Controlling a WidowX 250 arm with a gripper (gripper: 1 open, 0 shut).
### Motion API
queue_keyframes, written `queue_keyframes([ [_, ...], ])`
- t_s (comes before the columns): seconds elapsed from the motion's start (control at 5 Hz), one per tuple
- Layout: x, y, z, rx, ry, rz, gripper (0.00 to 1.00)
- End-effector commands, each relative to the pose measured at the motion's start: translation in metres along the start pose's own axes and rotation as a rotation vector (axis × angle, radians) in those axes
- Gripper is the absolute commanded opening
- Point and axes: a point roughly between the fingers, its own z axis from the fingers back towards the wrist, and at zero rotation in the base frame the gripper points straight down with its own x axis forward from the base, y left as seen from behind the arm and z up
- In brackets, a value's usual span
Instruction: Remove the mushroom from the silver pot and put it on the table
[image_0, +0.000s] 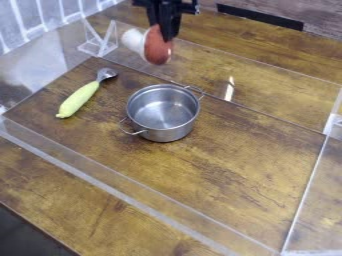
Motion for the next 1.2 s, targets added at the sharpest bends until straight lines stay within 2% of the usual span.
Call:
queue_keyframes([
  [0.0,0.003,0.024,0.027,0.035,-0.077,0.036,0.00],
  [0.4,-0.003,0.034,0.017,0.025,-0.060,0.063,0.00],
  [0.6,-0.008,0.036,0.018,0.019,-0.059,0.074,0.00],
  [1.0,-0.003,0.041,0.026,0.010,-0.056,0.082,0.00],
])
